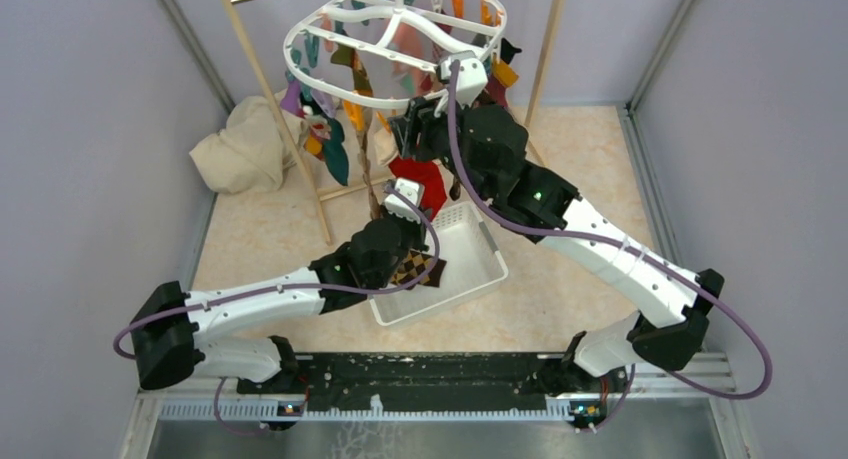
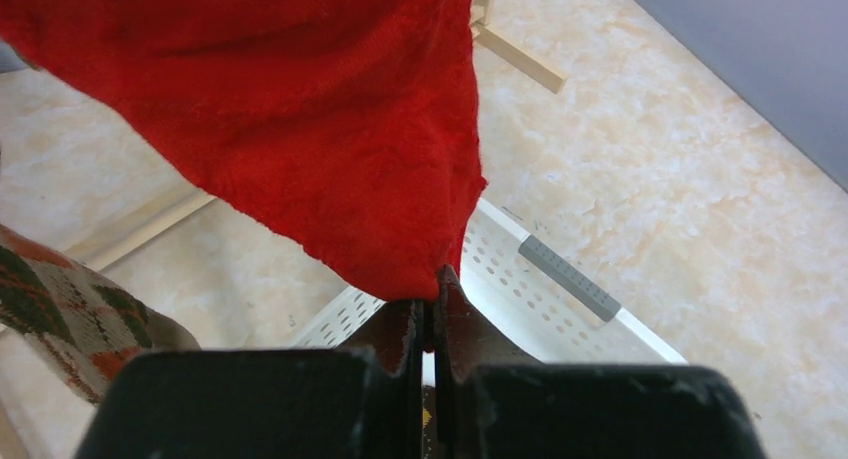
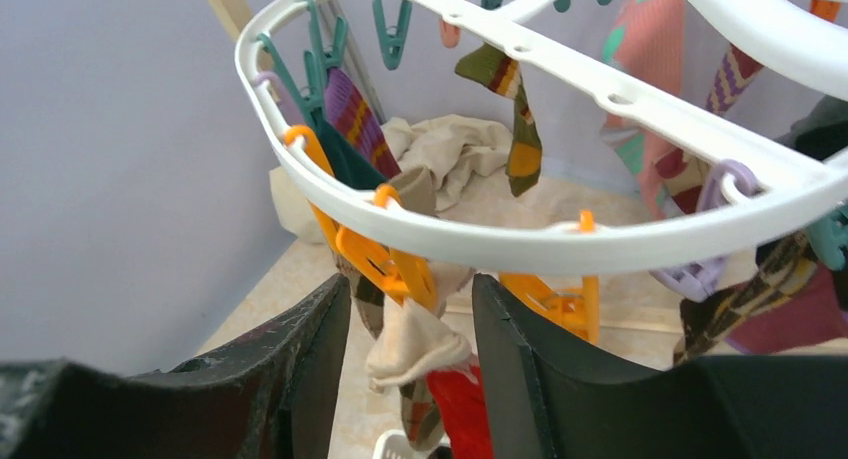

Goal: Remove the socks clipped to the hanger
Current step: Remove the sock from the hanger.

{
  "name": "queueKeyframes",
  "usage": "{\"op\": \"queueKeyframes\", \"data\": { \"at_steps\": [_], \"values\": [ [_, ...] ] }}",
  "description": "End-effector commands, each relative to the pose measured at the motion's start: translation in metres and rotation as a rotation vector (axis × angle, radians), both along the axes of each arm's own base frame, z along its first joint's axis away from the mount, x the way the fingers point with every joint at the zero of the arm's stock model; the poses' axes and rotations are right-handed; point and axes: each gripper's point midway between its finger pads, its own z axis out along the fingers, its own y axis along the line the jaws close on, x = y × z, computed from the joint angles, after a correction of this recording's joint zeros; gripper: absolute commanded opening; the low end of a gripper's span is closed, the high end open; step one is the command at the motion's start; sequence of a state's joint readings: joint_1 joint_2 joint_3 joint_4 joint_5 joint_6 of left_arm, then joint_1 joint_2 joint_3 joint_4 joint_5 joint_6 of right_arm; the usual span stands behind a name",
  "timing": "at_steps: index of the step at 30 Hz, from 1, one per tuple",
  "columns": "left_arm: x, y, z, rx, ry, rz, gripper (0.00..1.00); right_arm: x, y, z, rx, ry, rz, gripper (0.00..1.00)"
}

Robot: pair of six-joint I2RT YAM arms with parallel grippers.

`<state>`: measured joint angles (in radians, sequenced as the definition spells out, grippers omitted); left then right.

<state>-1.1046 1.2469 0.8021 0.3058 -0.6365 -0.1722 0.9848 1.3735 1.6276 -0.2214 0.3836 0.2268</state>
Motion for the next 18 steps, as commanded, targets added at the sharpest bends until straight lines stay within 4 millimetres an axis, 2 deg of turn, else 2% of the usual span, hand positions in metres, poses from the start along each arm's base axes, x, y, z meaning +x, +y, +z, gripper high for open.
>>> {"op": "queueKeyframes", "data": {
  "at_steps": [1,7,18],
  "values": [
    [0.002,-0.003,0.005,0.031,-0.021,0.008,0.0,-0.004,0.011,0.029,0.034,-0.042,0.034,0.5],
    [0.003,-0.006,0.007,0.049,-0.03,0.006,0.0,0.001,0.021,0.027,0.014,-0.028,0.032,0.52],
    [0.003,-0.01,0.005,0.07,-0.029,0.001,0.0,0.006,0.023,0.019,-0.022,-0.024,-0.004,0.56]
  ]
}}
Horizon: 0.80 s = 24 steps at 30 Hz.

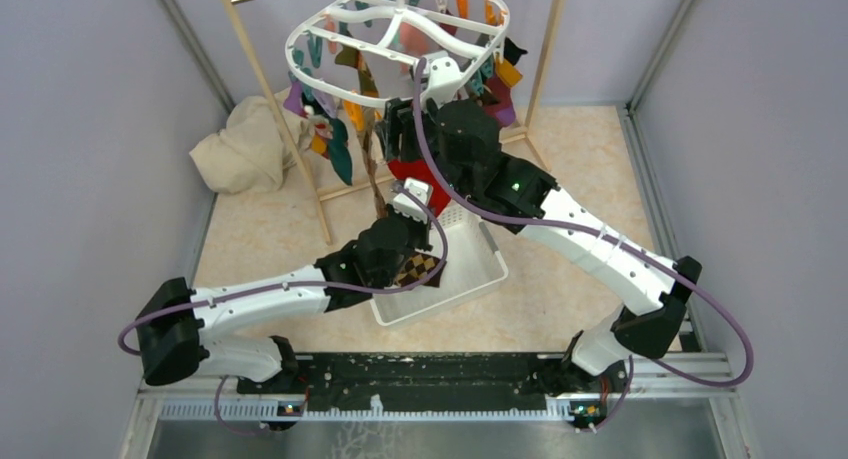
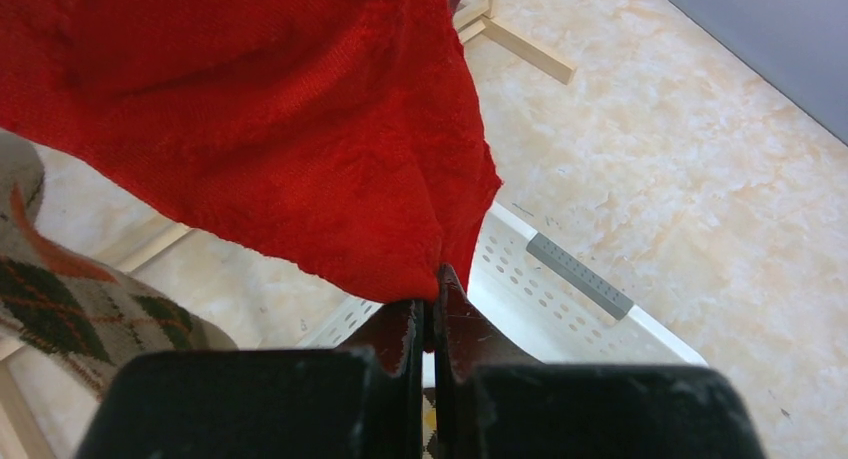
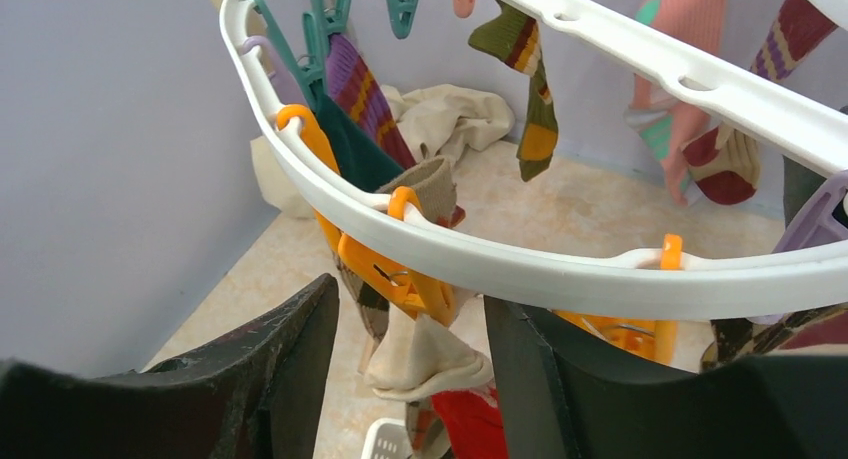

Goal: Remove the socks clipped to the hanger
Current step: Remove the sock from the hanger.

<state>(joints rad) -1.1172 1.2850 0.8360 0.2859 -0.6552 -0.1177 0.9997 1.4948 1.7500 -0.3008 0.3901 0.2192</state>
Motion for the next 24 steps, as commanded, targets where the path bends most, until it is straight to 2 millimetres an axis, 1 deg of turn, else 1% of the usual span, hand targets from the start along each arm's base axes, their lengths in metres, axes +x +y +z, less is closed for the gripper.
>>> {"op": "queueKeyframes", "data": {
  "at_steps": [1,8,20,24],
  "values": [
    [0.001,-0.006,0.008,0.002,-0.012,0.0,0.0,-0.005,-0.004,0.034,0.046,-0.069,-0.017,0.56],
    [0.0,-0.01,0.006,0.012,-0.01,-0.002,0.0,-0.005,-0.005,0.035,0.027,-0.108,-0.08,0.57],
    [-0.002,-0.01,0.005,0.018,-0.011,-0.004,0.0,0.005,-0.004,0.025,-0.001,-0.119,-0.16,0.57],
    [-0.003,-0.011,0.004,0.021,-0.01,-0.005,0.0,0.008,-0.008,0.026,0.006,-0.126,-0.184,0.56]
  ]
}}
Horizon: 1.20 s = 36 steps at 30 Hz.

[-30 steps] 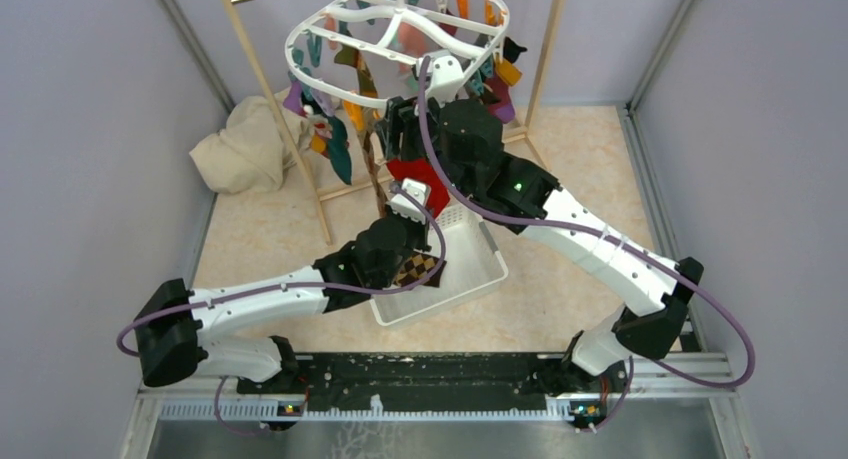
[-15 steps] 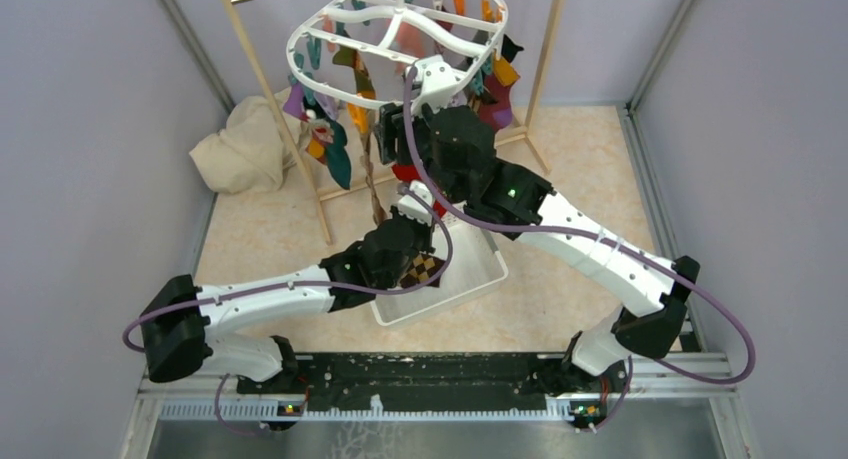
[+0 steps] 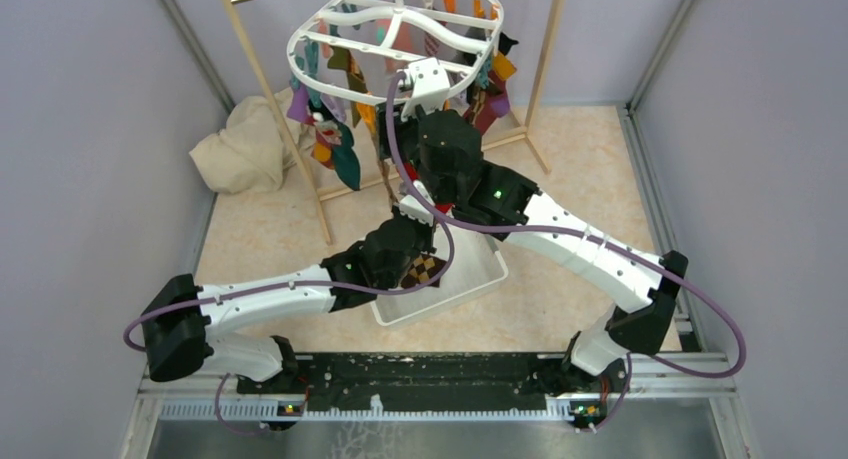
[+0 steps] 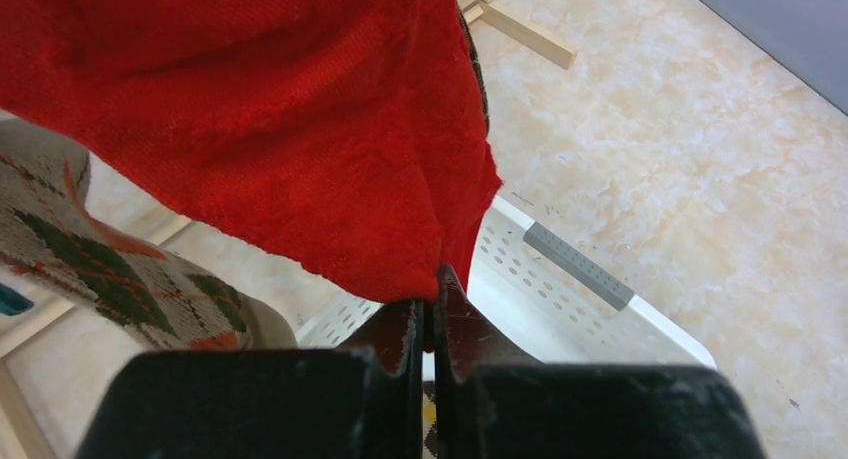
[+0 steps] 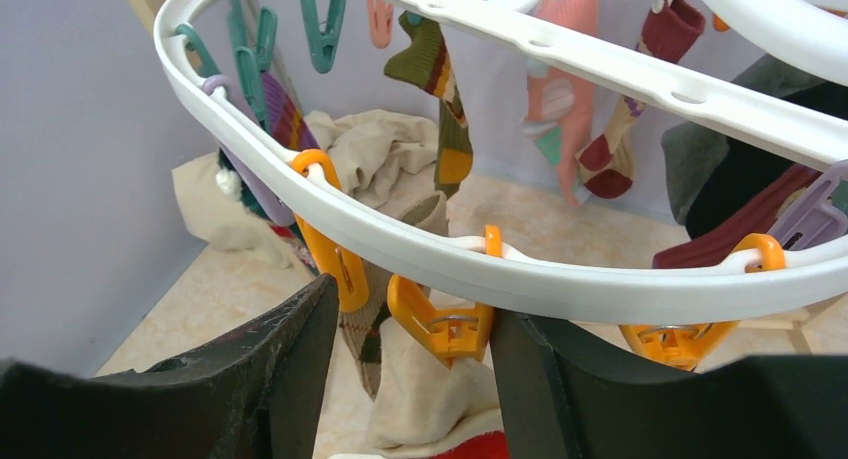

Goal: Remove the socks clipped to the hanger
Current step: Remove the sock from the hanger.

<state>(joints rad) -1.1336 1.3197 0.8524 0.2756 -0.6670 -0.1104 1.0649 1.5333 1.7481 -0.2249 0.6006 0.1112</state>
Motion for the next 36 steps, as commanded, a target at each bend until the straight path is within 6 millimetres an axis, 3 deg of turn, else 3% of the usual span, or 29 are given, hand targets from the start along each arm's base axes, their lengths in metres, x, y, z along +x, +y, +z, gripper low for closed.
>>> {"op": "queueKeyframes", "data": {
  "at_steps": [1,8,15,24,33,36],
  "values": [
    [-0.001,-0.003,0.012,-0.012,-0.017,0.001,0.0,0.0,-0.008,0.027,0.072,-0.057,-0.042,0.55],
    [-0.002,-0.002,0.009,-0.014,-0.014,0.003,0.0,0.001,-0.015,0.032,0.087,-0.08,-0.069,0.47],
    [-0.002,-0.002,0.009,-0.017,-0.013,0.002,0.0,0.0,-0.017,0.033,0.09,-0.086,-0.07,0.25],
    [-0.004,0.0,0.009,-0.021,-0.011,-0.001,0.0,-0.001,-0.018,0.035,0.093,-0.091,-0.066,0.04],
    [-0.009,-0.001,0.013,-0.034,-0.006,-0.023,0.0,-0.002,-0.02,0.031,0.095,-0.085,-0.066,0.02],
    [-0.012,-0.002,0.014,-0.039,0.003,-0.036,0.0,-0.004,-0.022,0.029,0.097,-0.077,-0.063,0.16]
  ]
}}
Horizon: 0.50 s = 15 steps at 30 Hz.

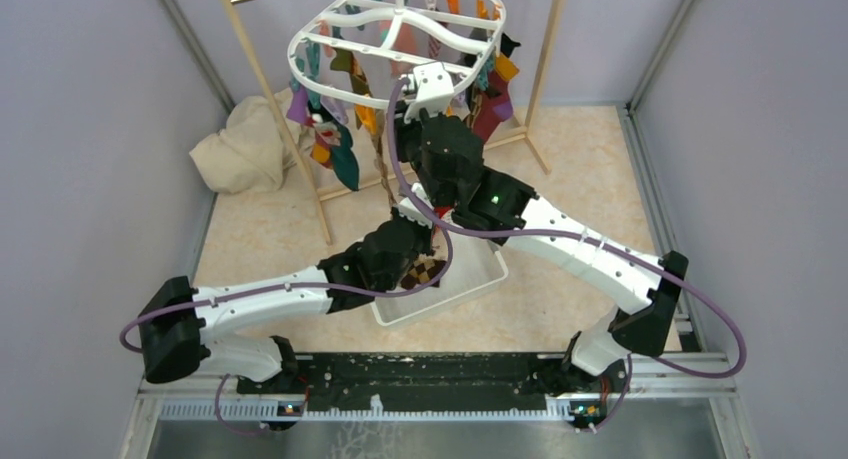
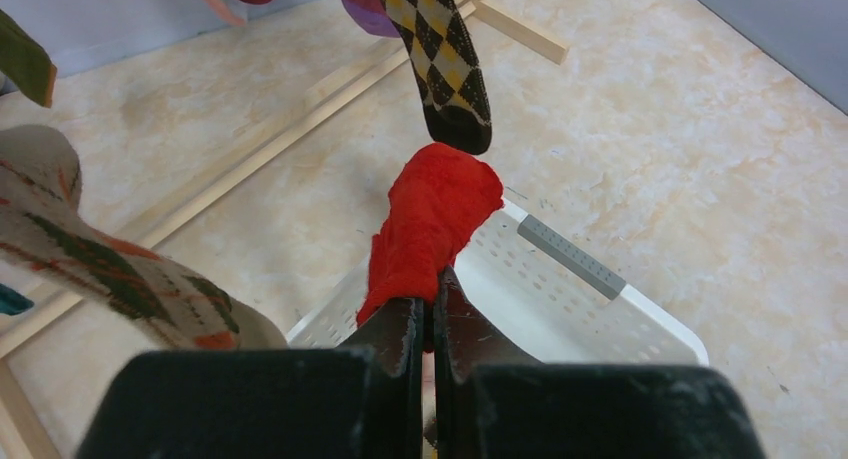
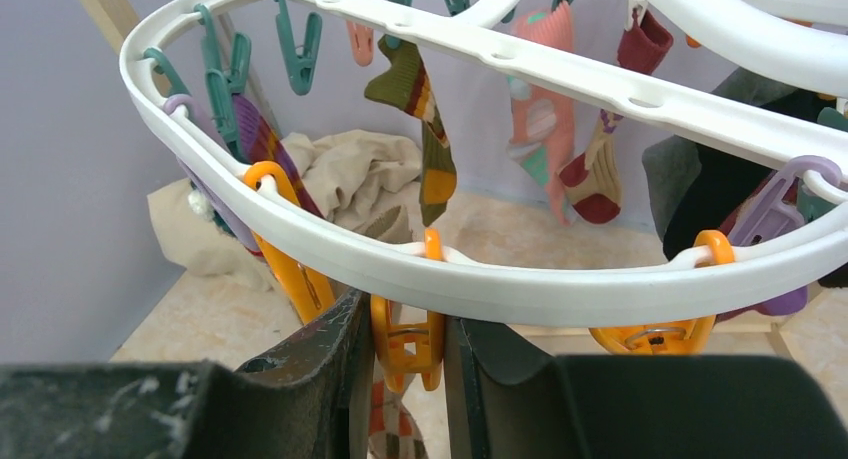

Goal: Remove the socks clipped to the hanger
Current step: Remove the sock from the hanger, then place the sock in the bin.

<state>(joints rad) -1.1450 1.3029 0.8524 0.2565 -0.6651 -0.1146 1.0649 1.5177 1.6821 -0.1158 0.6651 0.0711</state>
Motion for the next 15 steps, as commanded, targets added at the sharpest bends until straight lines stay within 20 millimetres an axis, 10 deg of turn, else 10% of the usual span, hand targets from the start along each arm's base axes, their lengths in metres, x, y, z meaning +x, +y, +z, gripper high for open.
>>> {"op": "queueKeyframes", "data": {
  "at_steps": [1,6,15],
  "values": [
    [-0.007,-0.002,0.012,-0.04,0.003,-0.027,0.0,-0.012,-0.014,0.027,0.081,-0.032,0.004,0.29],
    [-0.011,-0.003,0.008,-0.035,0.022,-0.049,0.0,-0.018,-0.022,0.025,0.092,-0.018,0.015,0.56],
    [-0.021,-0.011,0.01,-0.05,0.048,-0.118,0.0,-0.039,-0.062,0.008,0.112,0.027,-0.006,0.69]
  ]
}}
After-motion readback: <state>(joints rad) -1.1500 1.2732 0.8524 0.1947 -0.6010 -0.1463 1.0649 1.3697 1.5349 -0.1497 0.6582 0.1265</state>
